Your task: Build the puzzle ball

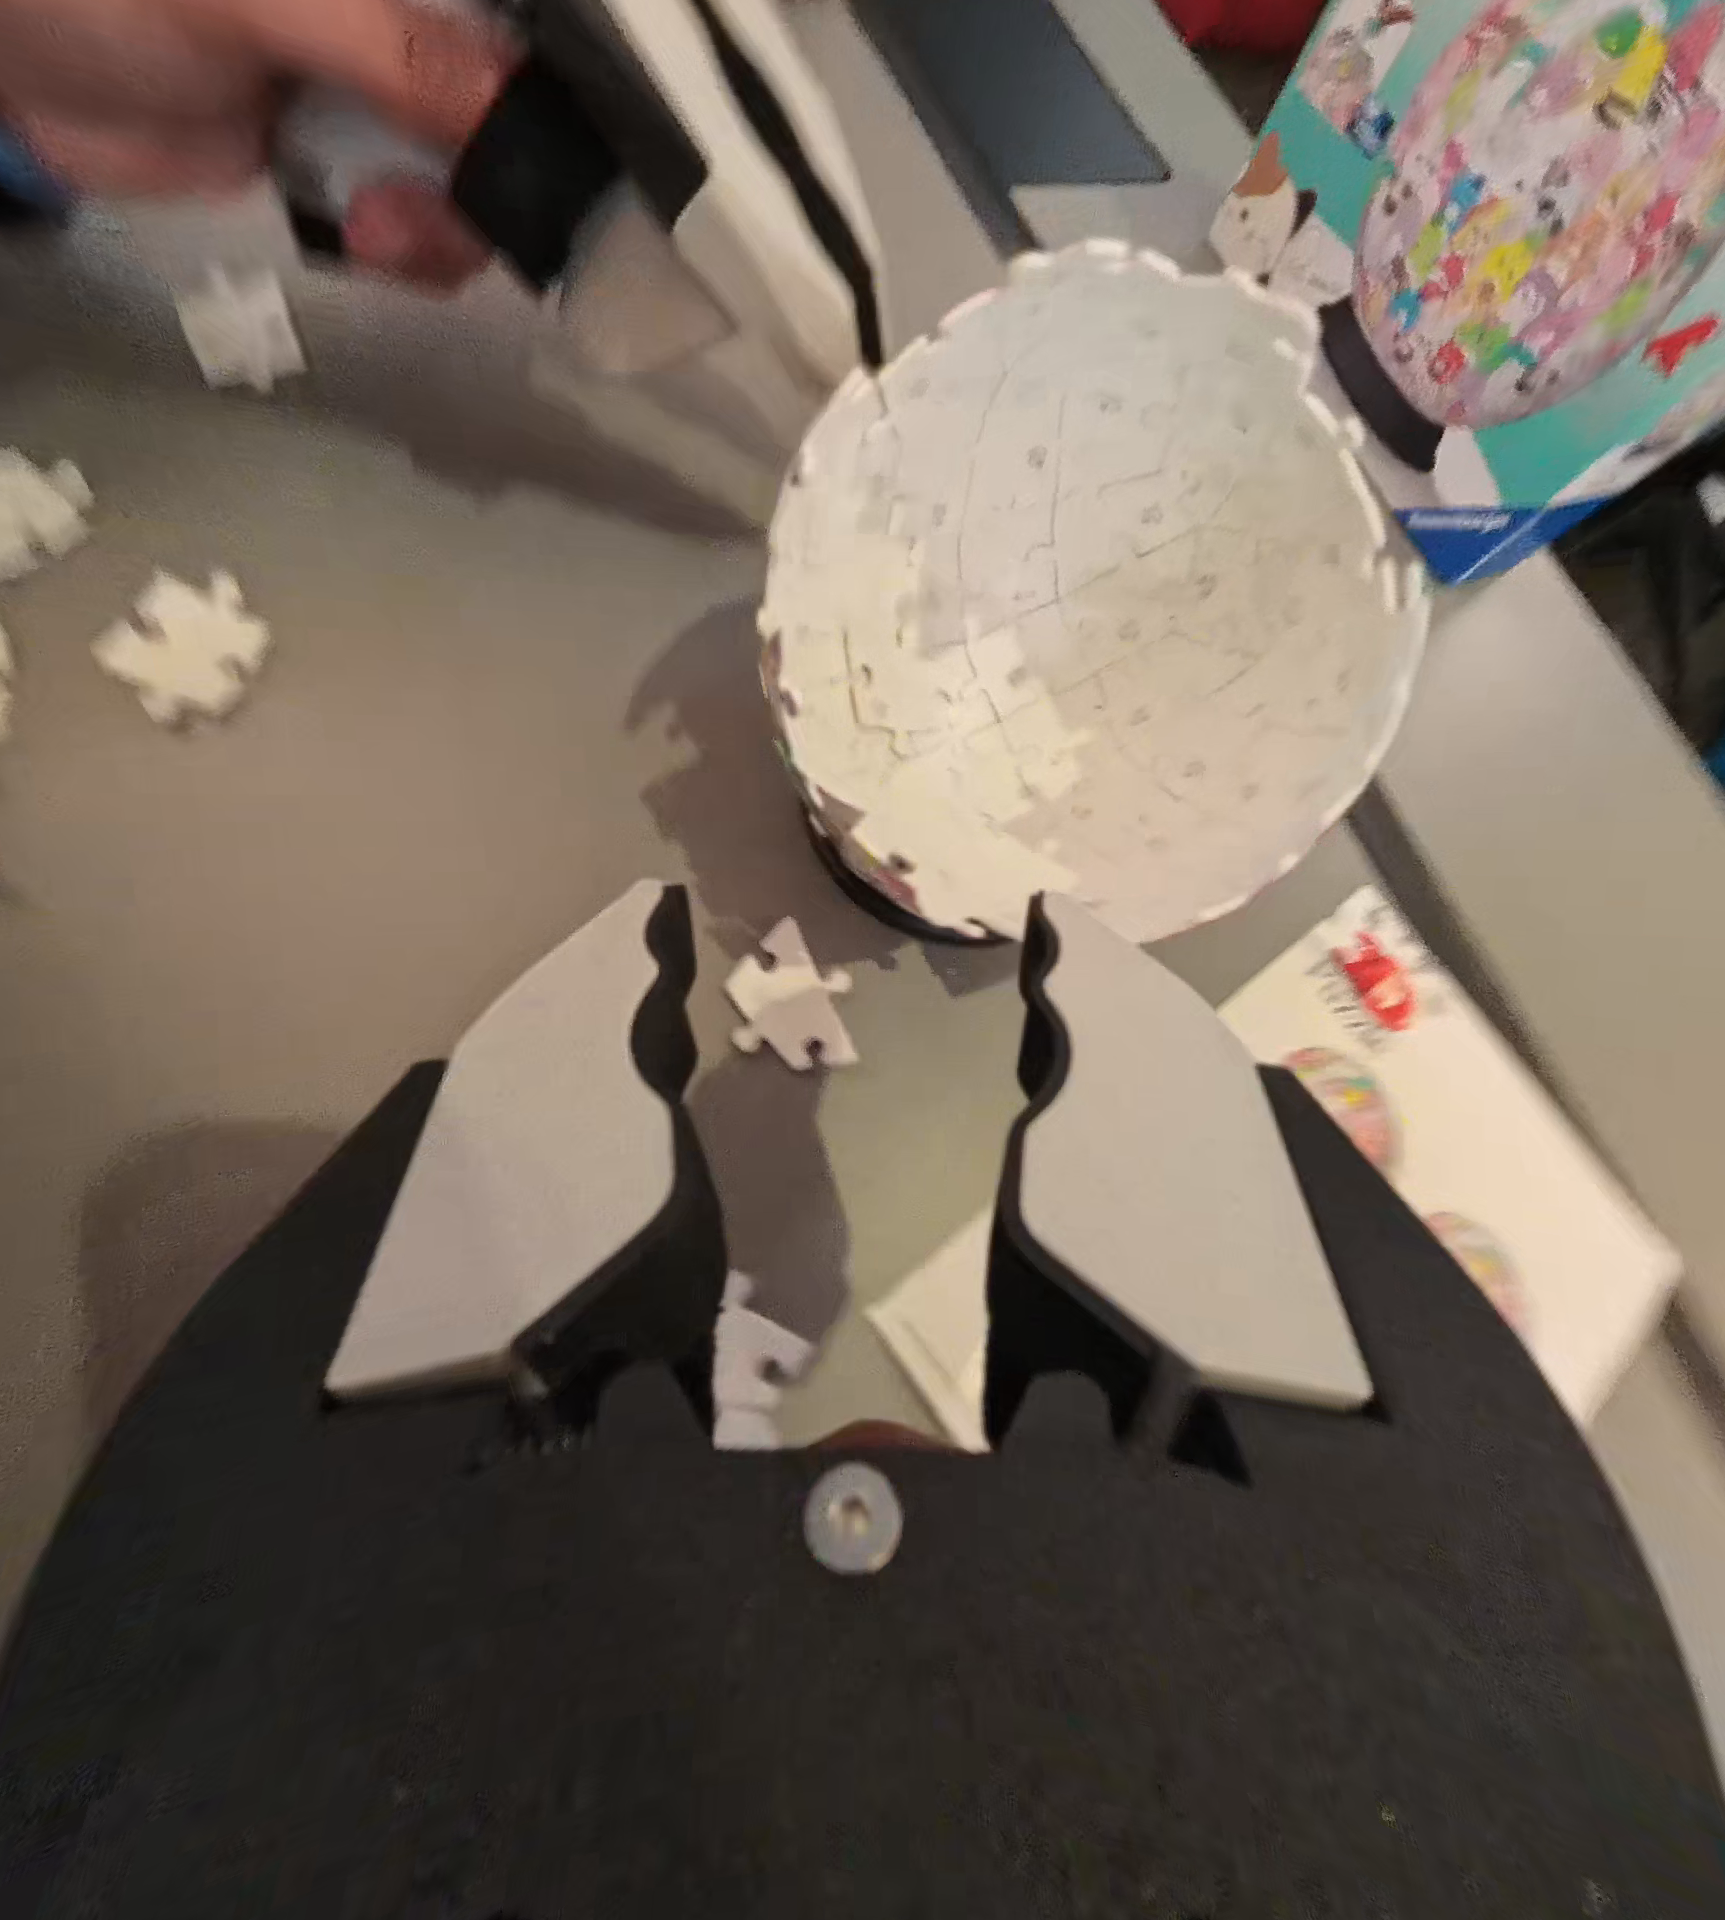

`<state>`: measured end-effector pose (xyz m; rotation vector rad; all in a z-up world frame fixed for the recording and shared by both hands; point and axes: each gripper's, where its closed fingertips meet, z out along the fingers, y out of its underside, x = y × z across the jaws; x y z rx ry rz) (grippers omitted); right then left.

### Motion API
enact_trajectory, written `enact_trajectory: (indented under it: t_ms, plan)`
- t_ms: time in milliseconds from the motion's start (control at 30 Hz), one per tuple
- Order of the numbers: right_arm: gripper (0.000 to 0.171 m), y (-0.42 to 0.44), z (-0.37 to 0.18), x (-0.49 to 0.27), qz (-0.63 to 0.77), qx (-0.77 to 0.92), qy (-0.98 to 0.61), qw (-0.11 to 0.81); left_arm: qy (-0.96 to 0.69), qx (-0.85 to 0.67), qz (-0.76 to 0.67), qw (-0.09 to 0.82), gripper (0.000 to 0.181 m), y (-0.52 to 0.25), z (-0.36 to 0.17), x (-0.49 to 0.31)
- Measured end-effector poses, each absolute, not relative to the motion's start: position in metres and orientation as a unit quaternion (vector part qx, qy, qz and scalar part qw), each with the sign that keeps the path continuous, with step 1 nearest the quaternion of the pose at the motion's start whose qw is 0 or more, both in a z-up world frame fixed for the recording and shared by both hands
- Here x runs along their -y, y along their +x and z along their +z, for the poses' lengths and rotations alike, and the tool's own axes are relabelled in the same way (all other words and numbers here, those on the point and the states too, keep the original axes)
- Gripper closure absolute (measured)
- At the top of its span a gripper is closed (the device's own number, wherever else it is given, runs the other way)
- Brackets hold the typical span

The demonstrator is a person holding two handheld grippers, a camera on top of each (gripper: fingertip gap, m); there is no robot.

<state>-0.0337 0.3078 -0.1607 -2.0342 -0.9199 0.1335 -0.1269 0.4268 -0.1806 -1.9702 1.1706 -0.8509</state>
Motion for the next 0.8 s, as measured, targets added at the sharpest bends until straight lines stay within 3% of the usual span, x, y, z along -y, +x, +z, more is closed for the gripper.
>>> enact_trajectory:
  t_ms: [33, 100, 133, 367, 467, 600, 800]
  plan:
    - [0.114, -0.03, -0.16, -0.309, 0.017, 0.416, -0.809, 0.414, -0.748, -0.46, -0.313, 0.363, 0.156, -0.13, -0.181, -0.434]
    - [0.153, -0.02, -0.159, -0.317, -0.074, 0.48, -0.795, 0.364, -0.727, -0.471, -0.297, 0.403, 0.156, -0.134, -0.179, -0.443]
    - [0.146, -0.022, -0.162, -0.316, -0.087, 0.516, -0.784, 0.333, -0.713, -0.472, -0.3, 0.423, 0.156, -0.133, -0.177, -0.444]
    - [0.144, -0.022, -0.167, -0.315, -0.077, 0.629, -0.738, 0.233, -0.681, -0.508, -0.29, 0.44, 0.157, -0.131, -0.177, -0.434]
    - [0.119, -0.026, -0.166, -0.305, -0.043, 0.678, -0.71, 0.186, -0.677, -0.515, -0.287, 0.44, 0.157, -0.131, -0.178, -0.432]
    - [0.138, -0.036, -0.175, -0.309, -0.04, 0.712, -0.68, 0.171, -0.682, -0.519, -0.285, 0.429, 0.157, -0.13, -0.181, -0.432]
    - [0.145, -0.038, -0.182, -0.32, -0.027, 0.716, -0.678, 0.162, -0.684, -0.52, -0.289, 0.423, 0.157, -0.129, -0.182, -0.431]
